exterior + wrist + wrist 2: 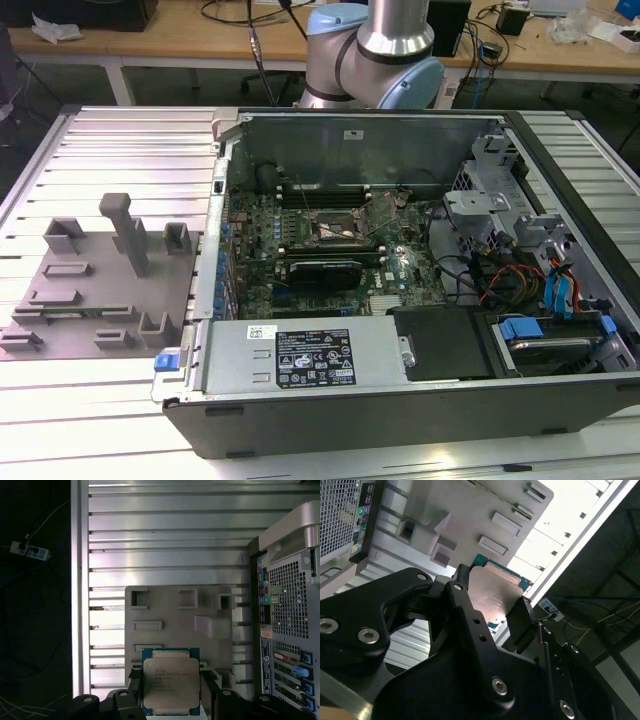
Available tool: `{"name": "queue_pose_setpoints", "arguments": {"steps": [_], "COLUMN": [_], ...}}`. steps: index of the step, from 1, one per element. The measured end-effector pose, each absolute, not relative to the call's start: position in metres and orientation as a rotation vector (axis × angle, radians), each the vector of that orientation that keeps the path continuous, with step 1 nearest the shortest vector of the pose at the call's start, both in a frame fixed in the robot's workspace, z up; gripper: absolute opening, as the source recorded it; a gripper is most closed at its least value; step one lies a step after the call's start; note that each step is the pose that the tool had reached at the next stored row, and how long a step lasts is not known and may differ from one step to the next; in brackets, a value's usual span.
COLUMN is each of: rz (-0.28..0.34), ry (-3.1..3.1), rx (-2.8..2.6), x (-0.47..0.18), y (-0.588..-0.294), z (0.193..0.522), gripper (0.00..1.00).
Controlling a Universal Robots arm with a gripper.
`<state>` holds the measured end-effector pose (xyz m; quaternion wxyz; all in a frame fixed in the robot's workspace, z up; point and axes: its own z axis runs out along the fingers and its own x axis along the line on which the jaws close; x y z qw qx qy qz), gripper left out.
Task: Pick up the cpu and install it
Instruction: 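Pick up the cpu and move it towards the insertion slot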
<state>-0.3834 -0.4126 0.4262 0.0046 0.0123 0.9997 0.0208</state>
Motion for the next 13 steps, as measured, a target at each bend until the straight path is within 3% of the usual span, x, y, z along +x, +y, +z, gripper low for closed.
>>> {"name": "queue_pose_setpoints", "arguments": {"steps": [13], "rz": [0.065], "ry": [3.132], "rx": [0.039], "x": [-0.352], "y": [-0.414], "z": [0.426], "gripper": [0.54]}}
